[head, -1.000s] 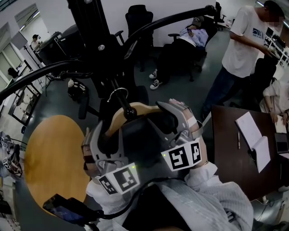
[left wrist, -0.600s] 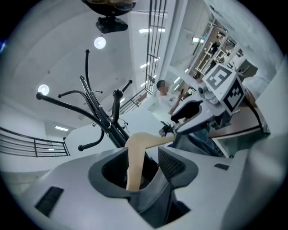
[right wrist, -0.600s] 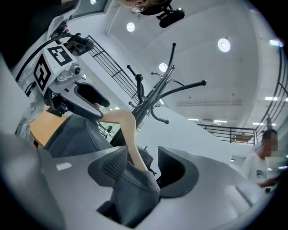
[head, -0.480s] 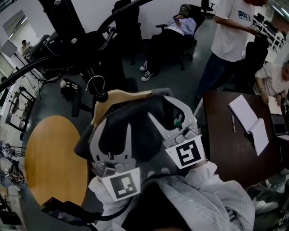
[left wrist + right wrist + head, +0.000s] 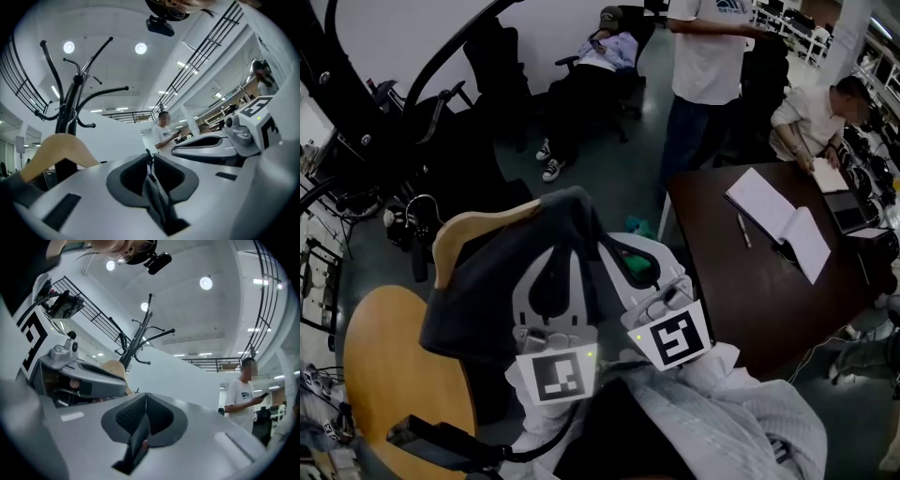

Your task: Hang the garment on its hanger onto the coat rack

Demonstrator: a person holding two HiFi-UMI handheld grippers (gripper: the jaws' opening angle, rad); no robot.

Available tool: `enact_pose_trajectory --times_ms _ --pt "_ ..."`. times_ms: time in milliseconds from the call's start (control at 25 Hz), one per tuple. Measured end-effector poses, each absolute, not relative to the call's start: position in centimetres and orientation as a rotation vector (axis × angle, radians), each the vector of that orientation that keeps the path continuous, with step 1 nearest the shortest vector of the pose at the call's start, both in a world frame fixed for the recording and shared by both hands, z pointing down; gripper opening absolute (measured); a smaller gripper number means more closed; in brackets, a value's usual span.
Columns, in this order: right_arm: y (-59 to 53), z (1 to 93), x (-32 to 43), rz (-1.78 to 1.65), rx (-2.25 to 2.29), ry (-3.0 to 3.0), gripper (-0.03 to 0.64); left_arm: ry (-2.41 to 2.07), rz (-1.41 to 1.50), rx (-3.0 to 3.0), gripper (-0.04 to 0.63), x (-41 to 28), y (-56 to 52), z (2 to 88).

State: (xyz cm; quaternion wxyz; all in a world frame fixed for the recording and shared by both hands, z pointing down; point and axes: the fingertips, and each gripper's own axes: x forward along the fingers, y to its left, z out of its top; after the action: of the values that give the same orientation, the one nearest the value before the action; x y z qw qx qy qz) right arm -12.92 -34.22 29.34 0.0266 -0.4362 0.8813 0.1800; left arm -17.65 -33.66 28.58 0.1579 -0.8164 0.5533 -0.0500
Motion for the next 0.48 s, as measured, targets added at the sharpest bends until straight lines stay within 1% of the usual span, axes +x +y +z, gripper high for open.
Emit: enact_pose_trajectory --times_ms 120,280,480 --pt "-34.6 30.4 -10.9 0.534 -1.402 2.742 0.003 1.542 -0.142 -2.41 0.014 -14.7 -34.2 30.0" --pt "-35.7 32.4 -7.9 0.44 -1.476 2.766 0.002 1.472 -0.226 -2.366 0.006 -11.4 -34.8 31.1" --pt "-35.9 33.1 -5.7 0.391 -1.561 2.755 0.002 1.425 -0.224 -2.403 0.006 -9.4 -35.1 31.6"
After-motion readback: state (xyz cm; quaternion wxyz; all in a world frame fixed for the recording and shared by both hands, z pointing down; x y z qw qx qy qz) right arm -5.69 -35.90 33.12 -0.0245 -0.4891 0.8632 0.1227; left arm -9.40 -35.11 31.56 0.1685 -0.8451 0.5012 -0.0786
